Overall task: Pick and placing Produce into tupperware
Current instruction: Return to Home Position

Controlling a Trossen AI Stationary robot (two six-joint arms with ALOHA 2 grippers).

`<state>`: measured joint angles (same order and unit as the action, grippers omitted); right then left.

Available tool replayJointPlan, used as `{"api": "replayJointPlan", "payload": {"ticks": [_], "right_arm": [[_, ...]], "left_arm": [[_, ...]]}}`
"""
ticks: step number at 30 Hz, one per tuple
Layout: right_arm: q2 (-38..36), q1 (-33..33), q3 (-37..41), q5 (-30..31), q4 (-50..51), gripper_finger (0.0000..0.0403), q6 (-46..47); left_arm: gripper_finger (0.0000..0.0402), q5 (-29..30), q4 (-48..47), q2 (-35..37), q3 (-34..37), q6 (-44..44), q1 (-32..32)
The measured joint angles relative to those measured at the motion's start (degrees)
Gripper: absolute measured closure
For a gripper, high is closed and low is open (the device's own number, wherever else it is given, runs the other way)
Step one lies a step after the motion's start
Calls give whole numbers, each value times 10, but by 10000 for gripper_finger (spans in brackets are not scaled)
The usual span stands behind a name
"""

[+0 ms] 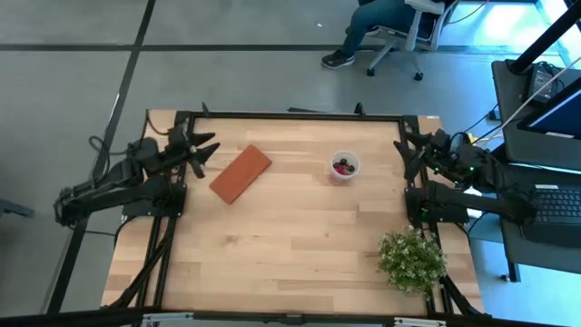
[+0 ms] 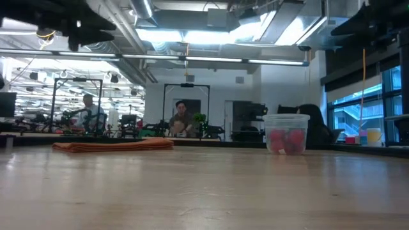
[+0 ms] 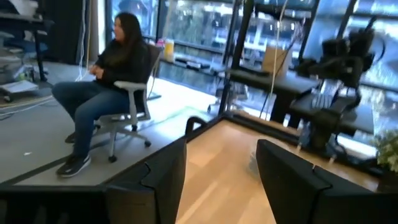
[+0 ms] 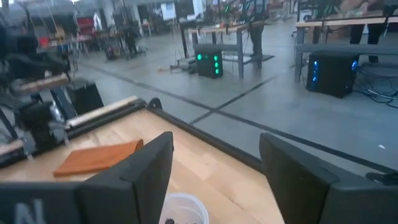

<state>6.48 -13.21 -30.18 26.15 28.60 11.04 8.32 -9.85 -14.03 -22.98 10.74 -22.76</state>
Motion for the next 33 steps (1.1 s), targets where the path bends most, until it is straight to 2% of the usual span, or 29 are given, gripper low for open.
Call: {"api": "replayJointPlan", "payload": {"ticks": [5,7,14,21,25,33], "right_arm": [[-61,0,22,0,0,163,5],[-64,0,25,1,-1,163,5],[-64,0,33,1,3,163,-9],[-64,0,34,3,3,163,-10],[-64,0,53,3,-7,163,-5],[-64,0,135,3,-148,163,-11]], "left_arm": [[214,0,-1,106,52,9,0],[214,0,-6,137,61,9,0],[214,18,-35,138,67,14,-1],[214,29,-30,139,108,42,-1],[214,29,14,139,138,52,-1],[214,27,123,139,212,57,-1]]}}
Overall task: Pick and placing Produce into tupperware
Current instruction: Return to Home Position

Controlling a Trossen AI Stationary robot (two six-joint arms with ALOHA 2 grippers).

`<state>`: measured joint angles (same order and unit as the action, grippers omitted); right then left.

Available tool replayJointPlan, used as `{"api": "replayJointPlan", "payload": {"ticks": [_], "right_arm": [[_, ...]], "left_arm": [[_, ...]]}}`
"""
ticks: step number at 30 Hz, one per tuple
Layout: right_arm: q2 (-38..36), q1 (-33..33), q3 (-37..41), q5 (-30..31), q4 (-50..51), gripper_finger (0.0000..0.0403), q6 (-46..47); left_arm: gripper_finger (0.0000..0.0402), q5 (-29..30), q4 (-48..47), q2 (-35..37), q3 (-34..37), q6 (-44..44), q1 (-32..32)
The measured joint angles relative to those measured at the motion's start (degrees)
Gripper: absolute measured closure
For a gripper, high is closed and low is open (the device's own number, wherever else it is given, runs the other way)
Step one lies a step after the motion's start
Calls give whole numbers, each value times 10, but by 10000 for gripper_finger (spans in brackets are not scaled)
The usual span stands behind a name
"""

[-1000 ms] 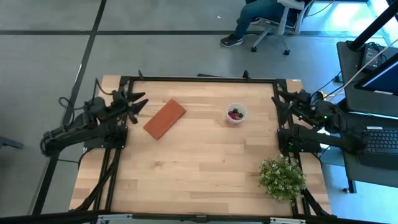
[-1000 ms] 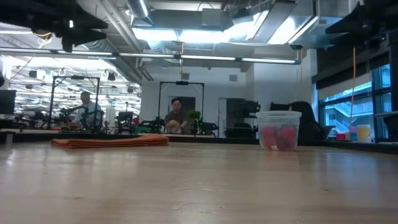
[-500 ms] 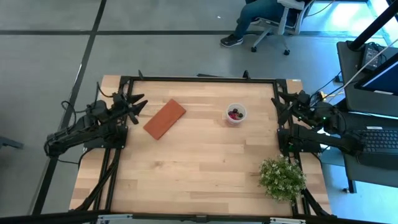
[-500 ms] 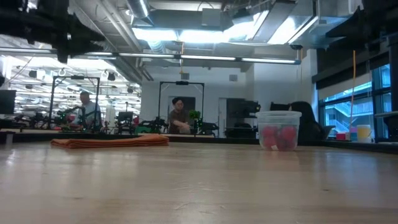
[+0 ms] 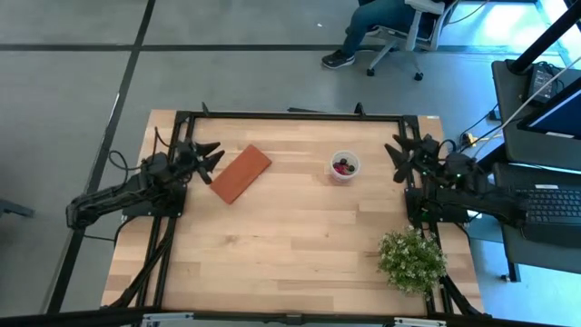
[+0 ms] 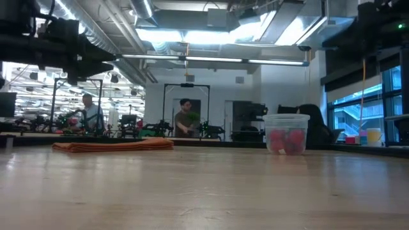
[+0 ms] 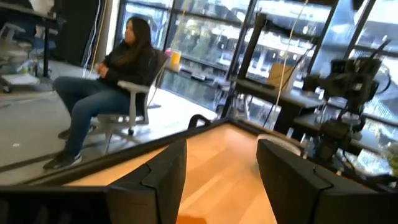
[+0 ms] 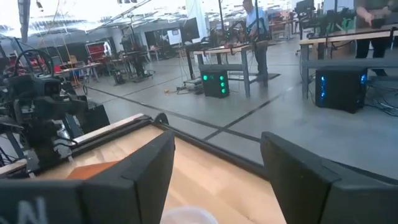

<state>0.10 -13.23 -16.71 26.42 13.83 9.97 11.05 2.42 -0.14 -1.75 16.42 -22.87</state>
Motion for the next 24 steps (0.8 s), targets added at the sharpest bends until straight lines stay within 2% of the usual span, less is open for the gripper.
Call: {"api": "replayJointPlan", "payload": {"ticks": [1,10,24], "right_arm": [[0,0,6,0,-5,163,0],[0,0,56,-8,-38,163,2],[0,0,163,-11,-200,163,2]], "left_arm": [[214,0,20,0,11,1,0],[214,3,1,0,13,11,0],[214,3,1,-2,13,10,0]]}}
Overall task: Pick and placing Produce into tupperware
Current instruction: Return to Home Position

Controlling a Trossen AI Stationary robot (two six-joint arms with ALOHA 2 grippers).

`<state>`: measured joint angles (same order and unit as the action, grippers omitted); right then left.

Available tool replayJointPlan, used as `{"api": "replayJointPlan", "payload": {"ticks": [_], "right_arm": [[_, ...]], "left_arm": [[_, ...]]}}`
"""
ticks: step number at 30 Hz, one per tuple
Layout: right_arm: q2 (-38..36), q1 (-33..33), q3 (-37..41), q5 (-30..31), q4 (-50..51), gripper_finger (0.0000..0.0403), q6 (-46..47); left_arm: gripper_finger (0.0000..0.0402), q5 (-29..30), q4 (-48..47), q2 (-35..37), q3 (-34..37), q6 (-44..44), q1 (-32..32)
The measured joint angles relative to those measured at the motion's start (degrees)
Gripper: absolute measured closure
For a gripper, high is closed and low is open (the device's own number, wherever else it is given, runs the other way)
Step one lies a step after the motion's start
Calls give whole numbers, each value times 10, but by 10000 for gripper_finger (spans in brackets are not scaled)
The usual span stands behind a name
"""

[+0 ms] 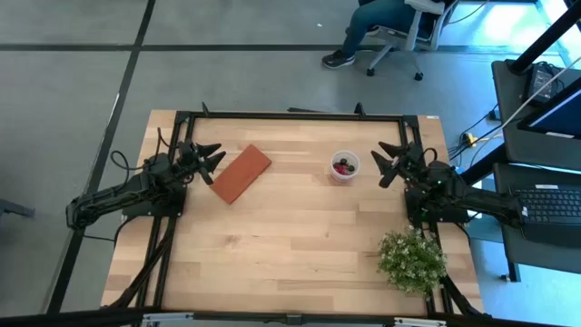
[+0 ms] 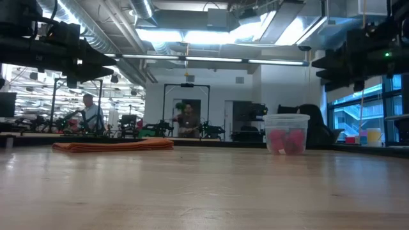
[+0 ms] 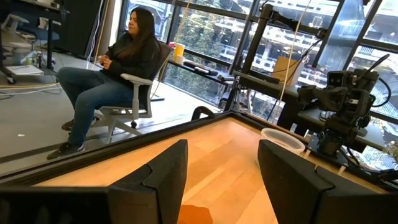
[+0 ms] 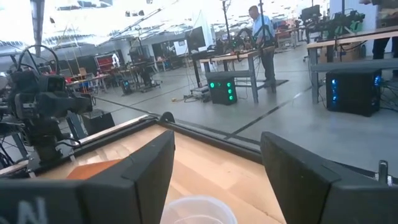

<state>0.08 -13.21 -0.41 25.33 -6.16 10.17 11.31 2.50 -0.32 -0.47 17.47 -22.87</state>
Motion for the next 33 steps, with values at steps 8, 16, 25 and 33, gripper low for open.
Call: {"api": "replayJointPlan", "payload": {"ticks": [8,16,25,33], "right_arm": [[1,0,0,0,18,163,-2],[1,0,0,0,18,163,-1],[1,0,0,0,18,163,-1],[1,0,0,0,18,163,-2]], "left_arm": [[214,0,0,0,0,0,0],[214,0,0,0,0,0,0],[214,0,0,0,0,0,0],[214,0,0,0,0,0,0]]}}
